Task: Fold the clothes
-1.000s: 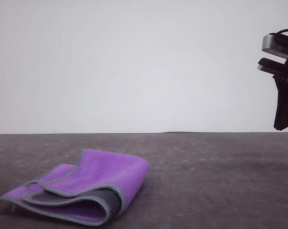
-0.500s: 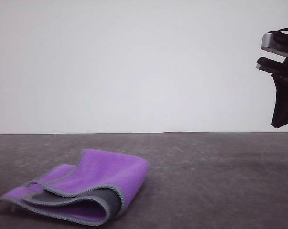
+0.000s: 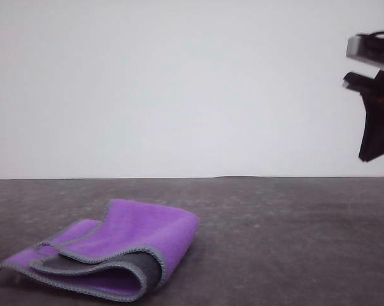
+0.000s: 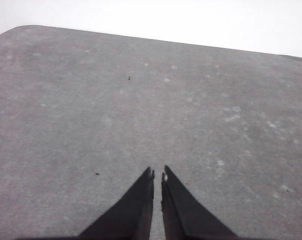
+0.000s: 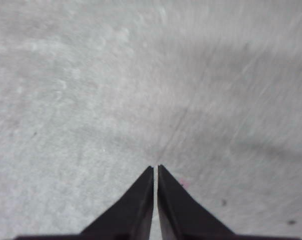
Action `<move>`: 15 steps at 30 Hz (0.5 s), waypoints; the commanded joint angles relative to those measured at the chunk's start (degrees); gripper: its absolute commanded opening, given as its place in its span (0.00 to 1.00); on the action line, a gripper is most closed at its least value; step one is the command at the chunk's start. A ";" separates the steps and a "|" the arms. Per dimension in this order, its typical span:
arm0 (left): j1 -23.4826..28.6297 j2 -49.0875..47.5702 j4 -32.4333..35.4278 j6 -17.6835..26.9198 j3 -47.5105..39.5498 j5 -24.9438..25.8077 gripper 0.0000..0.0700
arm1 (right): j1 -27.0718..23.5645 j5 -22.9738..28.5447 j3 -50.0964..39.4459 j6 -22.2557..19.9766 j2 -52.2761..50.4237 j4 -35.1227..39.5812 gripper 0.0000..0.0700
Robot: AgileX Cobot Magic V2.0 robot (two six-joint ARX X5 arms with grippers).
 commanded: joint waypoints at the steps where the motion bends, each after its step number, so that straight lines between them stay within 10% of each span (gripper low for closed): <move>1: 0.00 -0.02 -0.39 0.00 -1.11 -0.31 0.02 | -0.36 0.24 -0.34 -4.26 -1.75 1.11 0.01; 15: 0.00 -0.02 -0.38 0.00 -1.11 -0.33 0.02 | -4.56 7.77 -23.61 -4.63 -30.25 19.33 0.01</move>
